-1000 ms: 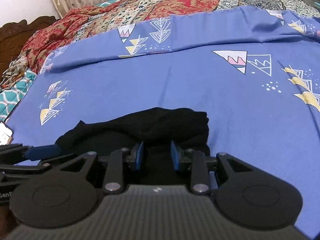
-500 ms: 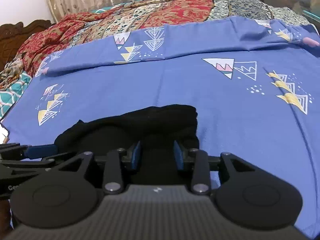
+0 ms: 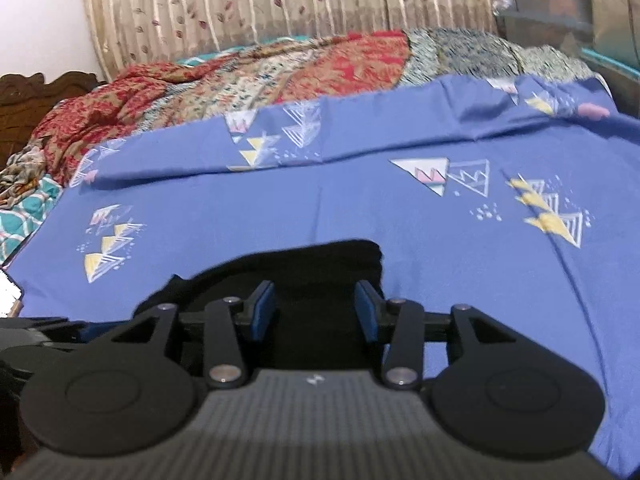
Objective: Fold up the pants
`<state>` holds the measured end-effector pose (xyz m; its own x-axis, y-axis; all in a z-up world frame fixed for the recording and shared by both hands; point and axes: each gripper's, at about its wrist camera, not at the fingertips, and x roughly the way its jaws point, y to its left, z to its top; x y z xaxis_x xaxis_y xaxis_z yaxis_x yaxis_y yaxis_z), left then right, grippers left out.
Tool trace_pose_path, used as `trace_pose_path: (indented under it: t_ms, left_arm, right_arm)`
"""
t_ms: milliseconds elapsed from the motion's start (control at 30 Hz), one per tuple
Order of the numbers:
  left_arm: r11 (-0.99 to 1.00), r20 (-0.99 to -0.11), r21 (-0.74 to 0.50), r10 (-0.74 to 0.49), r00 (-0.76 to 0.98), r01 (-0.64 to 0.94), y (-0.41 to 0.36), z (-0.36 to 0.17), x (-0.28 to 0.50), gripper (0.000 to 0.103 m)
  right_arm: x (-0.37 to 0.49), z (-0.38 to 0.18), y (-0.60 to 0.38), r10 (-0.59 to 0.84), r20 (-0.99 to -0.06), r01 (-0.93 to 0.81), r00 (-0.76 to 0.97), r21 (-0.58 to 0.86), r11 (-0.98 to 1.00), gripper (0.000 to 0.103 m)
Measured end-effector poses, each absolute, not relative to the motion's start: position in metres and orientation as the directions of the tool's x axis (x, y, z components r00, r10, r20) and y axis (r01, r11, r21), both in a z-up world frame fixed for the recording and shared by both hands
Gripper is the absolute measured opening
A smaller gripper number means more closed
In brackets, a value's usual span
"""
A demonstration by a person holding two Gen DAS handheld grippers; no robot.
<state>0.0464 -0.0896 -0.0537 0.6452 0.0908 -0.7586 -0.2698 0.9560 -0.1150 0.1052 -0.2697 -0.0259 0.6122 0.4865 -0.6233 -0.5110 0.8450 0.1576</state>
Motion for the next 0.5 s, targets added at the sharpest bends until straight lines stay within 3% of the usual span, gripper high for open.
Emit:
trace_pose_path:
  t_ms: [233, 500]
  left_arm:
    - [0.954, -0.753, -0.149, 0.062, 0.656, -0.261, -0.084, -0.057, 0.045, 0.054]
    - [0.944, -0.732, -0.21, 0.019, 0.681, -0.253, -0.073, -0.068, 0.043, 0.057]
  right_arm:
    - [0.111, -0.034, -0.249, 0.491, -0.661, -0.529, 0.568, 0.163, 0.833, 0.048]
    - [0.122, -0.05, -0.237, 0.463, -0.703, -0.468, 0.54, 0.207, 0.859, 0.058]
